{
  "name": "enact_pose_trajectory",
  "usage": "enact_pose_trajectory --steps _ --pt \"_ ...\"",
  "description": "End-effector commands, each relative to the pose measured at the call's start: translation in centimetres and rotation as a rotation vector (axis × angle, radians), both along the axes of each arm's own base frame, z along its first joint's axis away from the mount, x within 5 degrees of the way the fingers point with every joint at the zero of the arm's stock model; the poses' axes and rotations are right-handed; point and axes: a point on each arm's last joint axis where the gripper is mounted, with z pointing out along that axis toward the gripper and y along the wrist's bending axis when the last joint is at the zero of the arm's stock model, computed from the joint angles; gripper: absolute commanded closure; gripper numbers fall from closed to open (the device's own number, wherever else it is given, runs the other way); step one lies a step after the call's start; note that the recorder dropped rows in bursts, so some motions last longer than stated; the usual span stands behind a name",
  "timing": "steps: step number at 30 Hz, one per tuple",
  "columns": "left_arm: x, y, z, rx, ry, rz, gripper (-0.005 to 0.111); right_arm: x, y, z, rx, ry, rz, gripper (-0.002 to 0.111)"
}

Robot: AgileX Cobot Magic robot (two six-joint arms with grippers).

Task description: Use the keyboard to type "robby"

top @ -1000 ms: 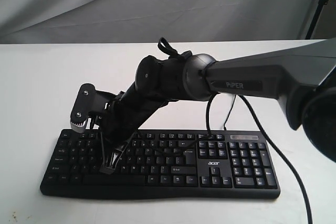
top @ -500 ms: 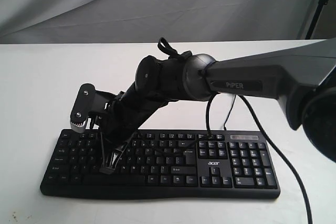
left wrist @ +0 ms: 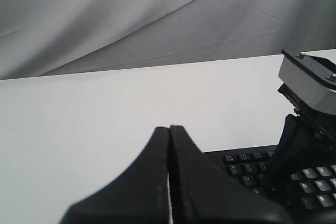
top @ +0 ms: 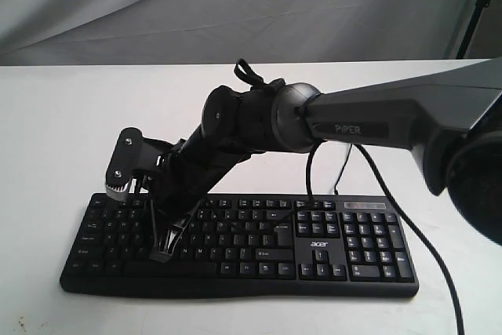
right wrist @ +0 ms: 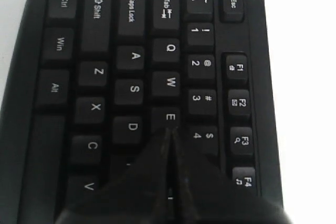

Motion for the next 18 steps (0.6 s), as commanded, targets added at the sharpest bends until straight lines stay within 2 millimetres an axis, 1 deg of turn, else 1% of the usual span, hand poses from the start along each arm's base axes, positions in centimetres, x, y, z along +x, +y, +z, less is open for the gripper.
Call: enact_pose_trajectory --steps 1,5,9,13,16,18 --pt "0.0 0.0 -0.1 0.001 -0.005 -0.006 0.107 -0.1 0.0 1.4 0.006 -0.029 0.016 0.108" --pt "0.0 0.0 -0.1 0.001 -0.005 -0.006 0.107 0.1 -0.3 2.1 0.004 -0.044 0.007 0.108" --pt "0.0 0.0 -0.1 0.001 -0.005 -0.006 0.107 0.2 -0.8 3.3 -0.025 -0.073 -0.013 0.108" --pt "0.0 0.0 -0.1 0.001 -0.005 -0.006 0.107 -0.2 -2.2 4.2 -0.03 -0.101 -0.04 0.108" --pt "0.0 0.0 -0.1 0.001 -0.005 -0.006 0.107 -0.5 -4.1 3.9 -0.046 -0.107 -0.076 0.108" --pt "0.0 0.0 -0.1 0.001 -0.005 -0.006 0.107 -0.4 -5.1 3.8 -0.047 -0.134 -0.086 0.108"
